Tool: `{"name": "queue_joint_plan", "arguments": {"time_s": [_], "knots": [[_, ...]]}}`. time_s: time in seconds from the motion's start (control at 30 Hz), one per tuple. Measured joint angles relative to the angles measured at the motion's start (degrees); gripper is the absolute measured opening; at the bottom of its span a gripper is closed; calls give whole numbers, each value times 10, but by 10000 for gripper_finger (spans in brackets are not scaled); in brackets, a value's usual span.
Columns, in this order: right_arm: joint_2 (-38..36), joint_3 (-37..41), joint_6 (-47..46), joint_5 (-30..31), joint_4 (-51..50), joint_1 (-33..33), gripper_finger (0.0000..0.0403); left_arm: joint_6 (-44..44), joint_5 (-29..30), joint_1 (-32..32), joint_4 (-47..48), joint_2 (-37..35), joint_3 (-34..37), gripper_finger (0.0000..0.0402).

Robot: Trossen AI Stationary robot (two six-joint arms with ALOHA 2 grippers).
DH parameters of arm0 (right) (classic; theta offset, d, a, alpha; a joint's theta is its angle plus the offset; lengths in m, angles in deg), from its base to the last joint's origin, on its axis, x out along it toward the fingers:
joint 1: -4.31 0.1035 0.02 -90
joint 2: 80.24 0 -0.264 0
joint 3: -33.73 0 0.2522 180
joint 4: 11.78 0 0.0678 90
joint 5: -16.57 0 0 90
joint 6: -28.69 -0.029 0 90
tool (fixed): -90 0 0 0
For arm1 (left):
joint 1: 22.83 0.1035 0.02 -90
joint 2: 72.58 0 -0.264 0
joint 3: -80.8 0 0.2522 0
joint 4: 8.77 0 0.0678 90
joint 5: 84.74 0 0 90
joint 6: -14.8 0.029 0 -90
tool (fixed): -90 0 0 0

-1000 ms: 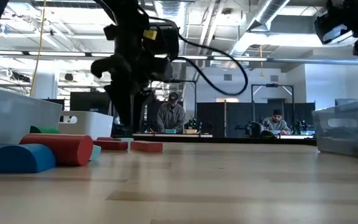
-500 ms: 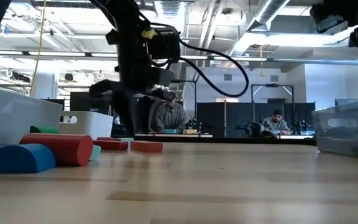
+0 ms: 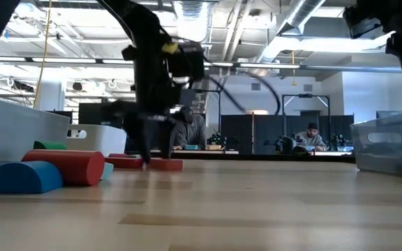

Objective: Sort blocks by size
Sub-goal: Put the orange rectangular block into the black bin

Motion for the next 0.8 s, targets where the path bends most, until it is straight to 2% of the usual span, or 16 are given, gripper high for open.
{"name": "queue_joint_plan", "arguments": {"time_s": [0.23,0.47,0.63,0.8], "knots": [[0,0,1,-1,1,-4,259,-28,0,2,-9,13,-2,200],[0,0,2,-1,0,-4,259,-32,-7,17,-6,14,-1,122],[-2,-24,8,3,-37,-4,259,-34,-10,19,-6,11,-2,121],[-2,-92,31,58,-77,-3,259,-42,-11,25,32,12,-44,121]]}}
